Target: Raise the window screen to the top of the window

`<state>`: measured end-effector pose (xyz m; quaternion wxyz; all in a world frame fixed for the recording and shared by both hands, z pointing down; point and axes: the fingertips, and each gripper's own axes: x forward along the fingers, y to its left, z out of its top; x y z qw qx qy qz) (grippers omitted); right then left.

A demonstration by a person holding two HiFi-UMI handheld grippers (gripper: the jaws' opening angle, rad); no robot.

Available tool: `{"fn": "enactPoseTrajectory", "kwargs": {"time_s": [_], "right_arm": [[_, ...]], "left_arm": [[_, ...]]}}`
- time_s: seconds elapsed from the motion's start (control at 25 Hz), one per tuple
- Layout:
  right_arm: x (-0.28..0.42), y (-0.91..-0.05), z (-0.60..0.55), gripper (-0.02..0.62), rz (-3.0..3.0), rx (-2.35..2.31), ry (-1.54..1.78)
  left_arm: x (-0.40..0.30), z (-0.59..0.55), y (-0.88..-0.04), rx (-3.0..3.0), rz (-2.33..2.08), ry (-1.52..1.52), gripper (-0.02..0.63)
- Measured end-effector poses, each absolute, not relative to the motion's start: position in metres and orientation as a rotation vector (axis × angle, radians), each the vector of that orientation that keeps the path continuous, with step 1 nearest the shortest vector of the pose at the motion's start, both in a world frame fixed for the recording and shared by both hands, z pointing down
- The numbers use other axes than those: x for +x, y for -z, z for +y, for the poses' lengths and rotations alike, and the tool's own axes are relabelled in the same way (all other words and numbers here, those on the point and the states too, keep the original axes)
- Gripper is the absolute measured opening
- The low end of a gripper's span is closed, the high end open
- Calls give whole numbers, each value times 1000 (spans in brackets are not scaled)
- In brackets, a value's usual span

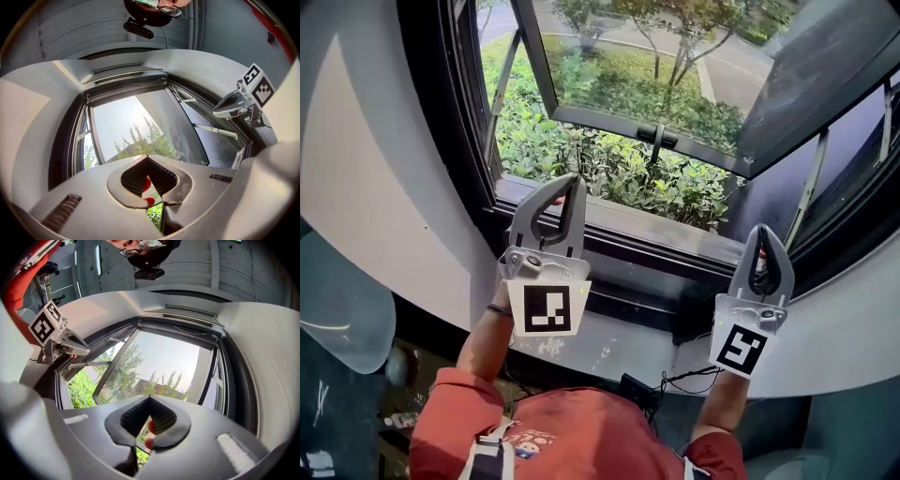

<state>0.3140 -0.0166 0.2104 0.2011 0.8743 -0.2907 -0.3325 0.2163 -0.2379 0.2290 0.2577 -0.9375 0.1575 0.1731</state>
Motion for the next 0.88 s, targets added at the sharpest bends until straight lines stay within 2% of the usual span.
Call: {"fn": "enactPoseTrajectory", "kwargs": {"time_s": [0.32, 0.88], "right_arm": [[330, -311, -2, 9, -913, 2603, 619], [319, -388, 9, 9, -1045, 2830, 429]], "left_arm": [[208, -255, -302, -2703, 469, -353, 6], [191, -250, -395, -2867, 457, -224, 6]]}}
